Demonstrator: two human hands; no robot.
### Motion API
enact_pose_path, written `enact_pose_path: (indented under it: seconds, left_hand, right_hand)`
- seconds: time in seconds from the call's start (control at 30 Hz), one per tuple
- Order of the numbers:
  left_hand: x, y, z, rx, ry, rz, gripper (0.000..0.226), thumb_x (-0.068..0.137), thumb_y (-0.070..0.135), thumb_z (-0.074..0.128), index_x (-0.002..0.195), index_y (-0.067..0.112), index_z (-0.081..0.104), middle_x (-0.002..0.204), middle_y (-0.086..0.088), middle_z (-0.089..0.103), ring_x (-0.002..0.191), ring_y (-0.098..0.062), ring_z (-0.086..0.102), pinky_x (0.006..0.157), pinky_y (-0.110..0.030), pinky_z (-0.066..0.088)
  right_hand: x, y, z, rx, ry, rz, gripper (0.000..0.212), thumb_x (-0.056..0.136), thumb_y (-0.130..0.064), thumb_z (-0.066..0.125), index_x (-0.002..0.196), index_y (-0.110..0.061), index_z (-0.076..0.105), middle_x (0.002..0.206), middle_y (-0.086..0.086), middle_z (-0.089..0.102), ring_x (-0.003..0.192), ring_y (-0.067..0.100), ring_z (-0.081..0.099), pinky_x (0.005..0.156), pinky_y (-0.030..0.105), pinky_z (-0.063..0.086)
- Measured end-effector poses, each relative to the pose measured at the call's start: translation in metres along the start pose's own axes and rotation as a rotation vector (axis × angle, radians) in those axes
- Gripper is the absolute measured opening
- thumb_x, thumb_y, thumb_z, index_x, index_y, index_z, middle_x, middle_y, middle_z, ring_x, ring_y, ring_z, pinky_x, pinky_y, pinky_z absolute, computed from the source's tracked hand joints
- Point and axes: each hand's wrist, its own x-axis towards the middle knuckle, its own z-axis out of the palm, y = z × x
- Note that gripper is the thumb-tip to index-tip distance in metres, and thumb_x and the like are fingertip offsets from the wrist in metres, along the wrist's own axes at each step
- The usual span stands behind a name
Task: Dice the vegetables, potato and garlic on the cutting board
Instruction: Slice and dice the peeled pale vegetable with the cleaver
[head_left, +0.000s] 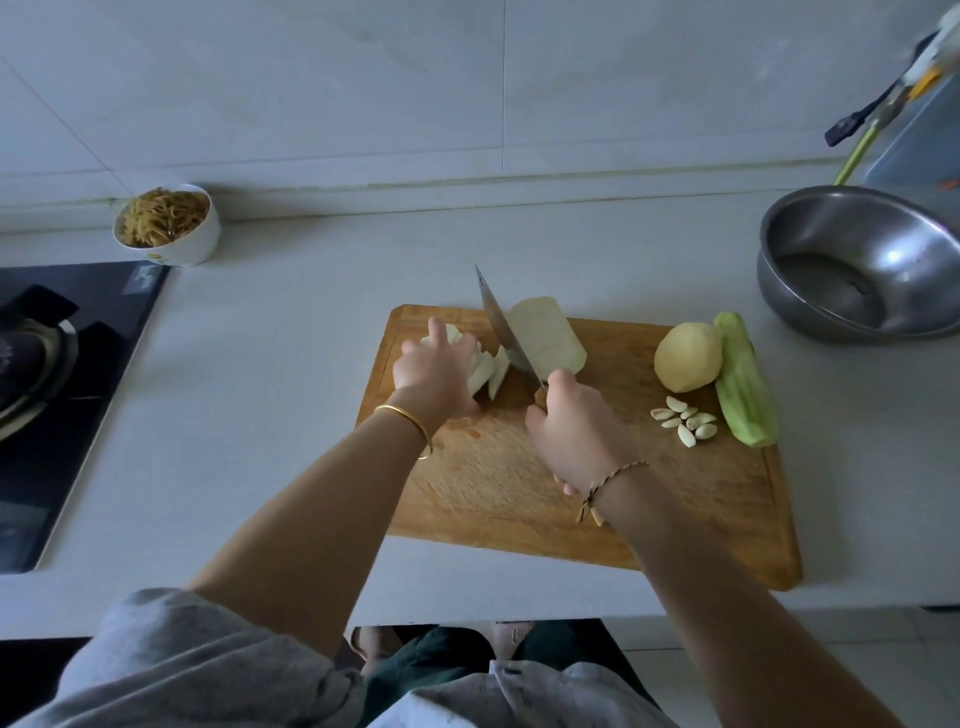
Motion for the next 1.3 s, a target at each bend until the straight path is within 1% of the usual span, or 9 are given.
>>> enact_pose_path:
  seconds: [0.17, 0.3, 0.4, 0.53, 0.67, 0.77, 1.03, 1.17, 1.3]
  left_hand:
    - [0.006, -0.019, -0.004, 0.117, 0.044, 0.155, 0.087, 0.065, 0.048, 0.08, 0.137, 0.029, 0.034, 0.142, -0.009, 0.019, 0.112, -0.037, 0.045, 0.065, -0.033, 0.05]
    - [0.014, -0.021, -0.007, 0.022, 0.08, 0.154, 0.085, 0.068, 0.04, 0.079, 0.138, 0.028, 0.032, 0.145, -0.01, 0.016, 0.113, -0.04, 0.047, 0.066, -0.035, 0.05]
    - [0.021, -0.023, -0.009, -0.013, 0.08, 0.143, 0.09, 0.067, 0.047, 0.079, 0.14, 0.028, 0.029, 0.147, -0.01, 0.014, 0.115, -0.041, 0.047, 0.071, -0.038, 0.052]
    - [0.025, -0.018, -0.01, 0.038, 0.049, 0.108, 0.098, 0.068, 0.06, 0.074, 0.144, 0.028, 0.022, 0.153, -0.012, 0.007, 0.131, -0.04, 0.031, 0.091, -0.045, 0.046]
    - [0.022, -0.011, -0.008, 0.152, 0.16, 0.119, 0.095, 0.07, 0.065, 0.069, 0.142, 0.021, 0.027, 0.155, -0.016, 0.004, 0.14, -0.037, 0.013, 0.108, -0.048, 0.03]
    - [0.018, -0.003, -0.003, 0.189, 0.225, 0.144, 0.091, 0.075, 0.067, 0.062, 0.141, 0.016, 0.029, 0.156, -0.017, 0.004, 0.142, -0.036, 0.01, 0.11, -0.048, 0.026]
    - [0.015, 0.013, 0.003, 0.067, 0.11, 0.111, 0.067, 0.084, 0.064, 0.043, 0.136, 0.021, 0.039, 0.157, -0.012, 0.011, 0.144, -0.036, 0.003, 0.113, -0.055, 0.013]
    - [0.016, 0.02, 0.006, 0.052, 0.123, 0.051, 0.073, 0.085, 0.073, 0.032, 0.137, 0.022, 0.039, 0.157, -0.013, 0.012, 0.145, -0.036, 0.002, 0.113, -0.059, 0.009]
    - [0.019, 0.024, 0.009, 0.082, 0.155, 0.026, 0.071, 0.086, 0.07, 0.036, 0.137, 0.021, 0.038, 0.155, -0.014, 0.016, 0.144, -0.038, 0.004, 0.111, -0.06, 0.011]
  right_hand:
    - [0.0, 0.001, 0.0, 0.021, 0.018, 0.0, 0.017, 0.1, -0.021, 0.043, 0.112, -0.01, 0.044, 0.077, -0.003, 0.049, 0.07, 0.019, 0.064, 0.063, 0.037, 0.059]
    - [-0.002, 0.001, 0.001, 0.011, 0.015, 0.004, 0.021, 0.1, -0.023, 0.042, 0.115, -0.009, 0.044, 0.088, 0.005, 0.06, 0.071, 0.019, 0.065, 0.062, 0.036, 0.059]
    - [-0.003, 0.002, 0.002, 0.024, 0.003, 0.002, 0.023, 0.1, -0.025, 0.043, 0.116, -0.008, 0.045, 0.089, 0.005, 0.061, 0.072, 0.019, 0.065, 0.063, 0.035, 0.058]
    - [-0.004, 0.001, 0.0, 0.096, 0.001, 0.003, 0.019, 0.099, -0.024, 0.042, 0.11, -0.008, 0.045, 0.084, 0.007, 0.06, 0.069, 0.022, 0.064, 0.063, 0.04, 0.058]
    - [-0.003, -0.002, 0.0, 0.135, 0.058, 0.007, 0.014, 0.099, -0.023, 0.043, 0.102, -0.009, 0.045, 0.078, 0.006, 0.059, 0.064, 0.024, 0.064, 0.059, 0.042, 0.058]
    - [-0.001, -0.004, 0.0, 0.145, 0.064, 0.019, 0.013, 0.099, -0.022, 0.043, 0.103, -0.01, 0.044, 0.078, 0.004, 0.057, 0.066, 0.024, 0.065, 0.058, 0.043, 0.058]
    - [0.0, -0.004, 0.002, 0.128, 0.07, 0.025, 0.016, 0.099, -0.024, 0.044, 0.107, -0.01, 0.044, 0.084, 0.005, 0.059, 0.07, 0.024, 0.066, 0.06, 0.044, 0.058]
    - [0.0, -0.003, 0.0, 0.132, 0.073, 0.034, 0.018, 0.1, -0.025, 0.043, 0.108, -0.009, 0.044, 0.089, 0.008, 0.06, 0.073, 0.025, 0.067, 0.062, 0.042, 0.059]
    - [0.001, -0.003, -0.003, 0.135, 0.071, 0.032, 0.016, 0.099, -0.024, 0.043, 0.106, -0.009, 0.044, 0.09, 0.009, 0.06, 0.075, 0.027, 0.067, 0.064, 0.044, 0.059]
